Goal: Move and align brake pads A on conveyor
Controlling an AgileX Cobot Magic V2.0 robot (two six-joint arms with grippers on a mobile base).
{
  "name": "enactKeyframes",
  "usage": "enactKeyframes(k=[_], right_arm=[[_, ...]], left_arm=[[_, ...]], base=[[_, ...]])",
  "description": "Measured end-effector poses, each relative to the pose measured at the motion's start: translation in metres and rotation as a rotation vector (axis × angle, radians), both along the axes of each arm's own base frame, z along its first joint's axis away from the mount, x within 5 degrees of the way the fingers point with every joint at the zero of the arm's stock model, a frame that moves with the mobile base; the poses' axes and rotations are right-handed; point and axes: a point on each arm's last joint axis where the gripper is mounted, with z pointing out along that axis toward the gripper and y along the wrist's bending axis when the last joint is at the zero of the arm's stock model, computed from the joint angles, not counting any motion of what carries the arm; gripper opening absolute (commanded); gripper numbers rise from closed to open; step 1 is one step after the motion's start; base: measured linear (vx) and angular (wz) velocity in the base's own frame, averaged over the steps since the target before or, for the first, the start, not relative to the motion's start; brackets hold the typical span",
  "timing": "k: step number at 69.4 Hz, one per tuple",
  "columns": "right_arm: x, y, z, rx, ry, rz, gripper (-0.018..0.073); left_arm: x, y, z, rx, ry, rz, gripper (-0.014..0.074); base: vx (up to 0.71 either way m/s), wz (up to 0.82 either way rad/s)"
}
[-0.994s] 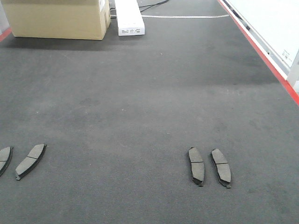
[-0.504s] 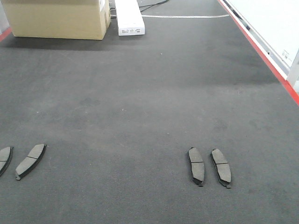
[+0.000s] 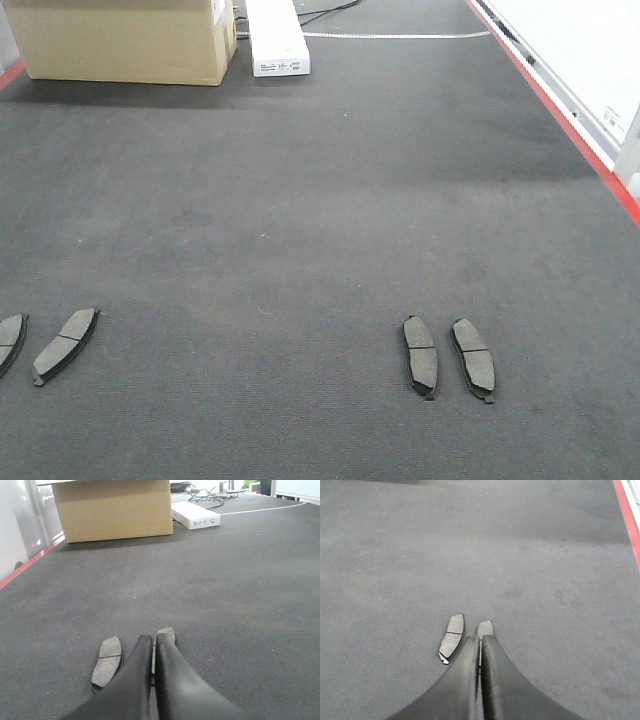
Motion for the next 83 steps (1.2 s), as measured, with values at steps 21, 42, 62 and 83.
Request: enactKeyframes(k=[21,42,62,83], right_arm=[[0.0,0.0,0.0,0.0,0.0,0.0,-0.0012],[0.0,0.0,0.0,0.0,0.0,0.0,-0.0012],[0.0,0.0,0.0,-0.005,-0.001,0.0,-0.0012],[0.01,0.001,-0.053,-0.02,-0.012,-0.001,-0.0012]], left_arm=[[0.0,0.0,0.0,0.0,0.0,0.0,-0.0006],[0.0,0.0,0.0,0.002,0.0,0.0,-0.0006],[0.0,0.0,0.0,0.003,0.0,0.0,-0.0006],[0.0,0.0,0.0,0.003,0.0,0.0,-0.0006]], base=[[0.0,0.0],[0.0,0.0],[0.0,0.0],[0.0,0.0]])
